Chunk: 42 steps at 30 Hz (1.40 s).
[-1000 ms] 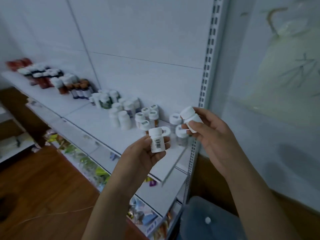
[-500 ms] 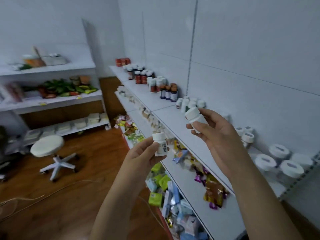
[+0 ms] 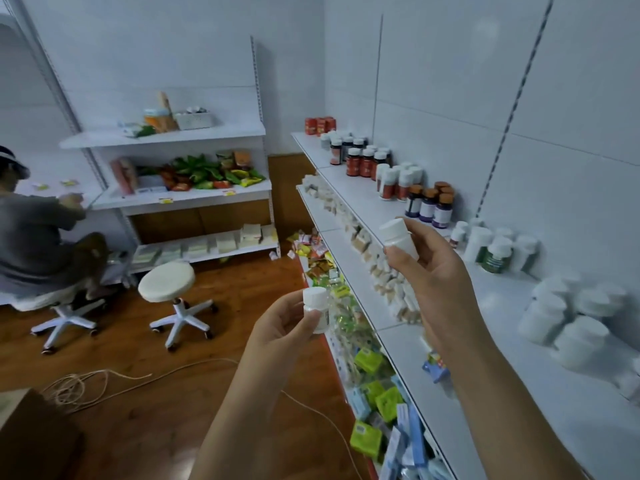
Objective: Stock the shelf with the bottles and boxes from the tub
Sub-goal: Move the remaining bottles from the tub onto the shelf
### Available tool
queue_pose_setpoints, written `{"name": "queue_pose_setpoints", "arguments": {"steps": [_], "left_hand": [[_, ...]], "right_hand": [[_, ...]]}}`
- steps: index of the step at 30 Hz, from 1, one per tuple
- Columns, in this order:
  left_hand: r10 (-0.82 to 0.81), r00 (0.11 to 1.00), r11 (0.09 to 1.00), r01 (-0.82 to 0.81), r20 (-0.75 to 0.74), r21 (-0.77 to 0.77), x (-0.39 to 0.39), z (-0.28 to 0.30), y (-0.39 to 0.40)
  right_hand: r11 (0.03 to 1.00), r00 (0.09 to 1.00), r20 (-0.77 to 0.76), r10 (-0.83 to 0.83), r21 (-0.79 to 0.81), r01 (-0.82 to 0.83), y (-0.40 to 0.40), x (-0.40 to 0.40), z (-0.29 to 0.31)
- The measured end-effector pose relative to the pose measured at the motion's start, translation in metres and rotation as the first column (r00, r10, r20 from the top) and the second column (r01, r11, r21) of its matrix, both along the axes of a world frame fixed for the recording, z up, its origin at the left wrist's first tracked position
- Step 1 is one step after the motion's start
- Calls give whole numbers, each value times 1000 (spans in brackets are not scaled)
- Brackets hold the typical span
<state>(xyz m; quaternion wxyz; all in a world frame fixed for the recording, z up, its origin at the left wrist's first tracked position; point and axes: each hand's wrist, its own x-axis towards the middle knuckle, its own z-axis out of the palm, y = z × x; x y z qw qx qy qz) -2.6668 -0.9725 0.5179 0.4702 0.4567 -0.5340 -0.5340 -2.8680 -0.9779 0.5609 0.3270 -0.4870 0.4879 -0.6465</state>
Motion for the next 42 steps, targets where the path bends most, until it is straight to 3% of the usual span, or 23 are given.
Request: {"name": "queue_pose_setpoints", "arguments": {"steps": [10,19,24,42], "left_hand": [[91,970,996,-90,225,-17,4,18,-193],[137,960,986,-156,244,64,35,-8,-315],[136,969,975,-167,205,145,52,-29,-394],[-143,960,986,118,241,116,117,-29,-732]], "right_hand": [[997,998,-52,-23,72,27,-207,-7,6],[984,999,20,41,171,-44,-354,24,-4],[978,1000,2,-1,207,1,-425,43,-10],[979,984,2,-180,98,179,-689,92,10]]}}
